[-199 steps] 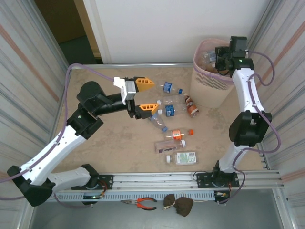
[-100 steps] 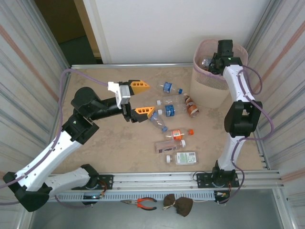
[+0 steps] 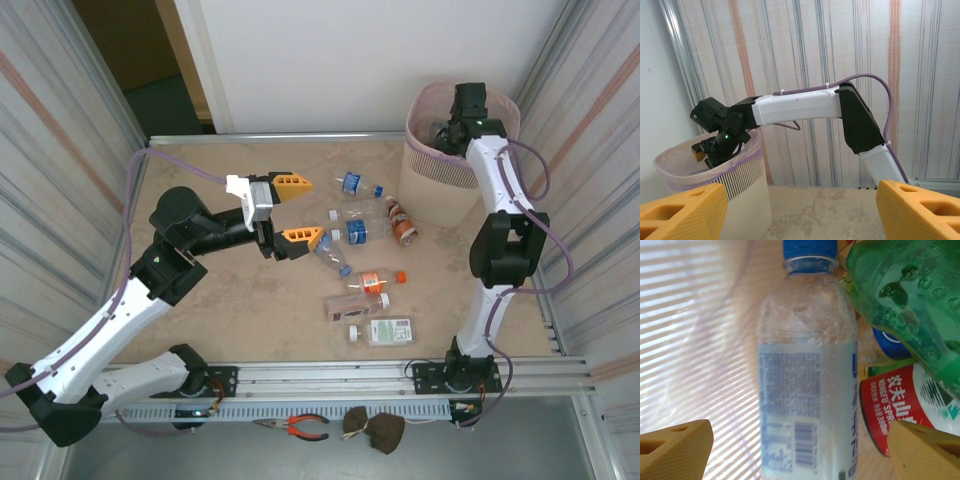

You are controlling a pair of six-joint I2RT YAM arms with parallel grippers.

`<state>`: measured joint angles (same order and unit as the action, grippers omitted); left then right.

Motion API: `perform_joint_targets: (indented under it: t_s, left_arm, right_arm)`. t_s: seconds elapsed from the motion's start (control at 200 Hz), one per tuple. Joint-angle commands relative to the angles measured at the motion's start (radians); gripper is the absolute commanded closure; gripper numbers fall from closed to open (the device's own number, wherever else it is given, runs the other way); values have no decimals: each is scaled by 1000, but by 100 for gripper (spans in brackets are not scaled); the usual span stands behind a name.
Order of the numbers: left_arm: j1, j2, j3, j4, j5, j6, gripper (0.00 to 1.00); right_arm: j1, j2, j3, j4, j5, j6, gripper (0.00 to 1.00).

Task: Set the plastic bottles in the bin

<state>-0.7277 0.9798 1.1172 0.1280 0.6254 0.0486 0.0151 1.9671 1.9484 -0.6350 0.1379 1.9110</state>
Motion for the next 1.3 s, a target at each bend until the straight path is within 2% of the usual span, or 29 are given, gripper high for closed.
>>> perform_joint_targets:
  t_s: [0.0, 0.21, 0.341, 0.466, 0.626, 0.857, 1.027, 1.297]
  left_arm:
    - [2, -24, -9, 47, -9, -11, 21]
    - [2, -27, -13, 50, -9, -15, 22]
    - [2, -26, -17, 51, -10, -14, 21]
    - [2, -15, -12, 57, -8, -15, 21]
    - [2, 10, 8, 58, 2, -17, 21]
    - [2, 31, 20, 58, -2, -16, 22]
    - [2, 40, 23, 55, -7, -16, 21]
    - [2, 61, 30, 44, -12, -13, 21]
  right_arm:
    - [4, -92, 7, -25, 41, 9, 10]
    - [-2, -161, -3, -31, 39, -52, 8]
    - [-21, -181, -10, -9, 19, -135, 13]
    - [-51, -172, -55, 99, -30, -187, 26]
    - [-79, -98, -58, 217, -137, -189, 49]
    - [-76, 3, -4, 249, -195, -166, 63]
    - [-78, 68, -5, 221, -218, -138, 66]
    - [-85, 86, -100, 140, -216, -87, 67]
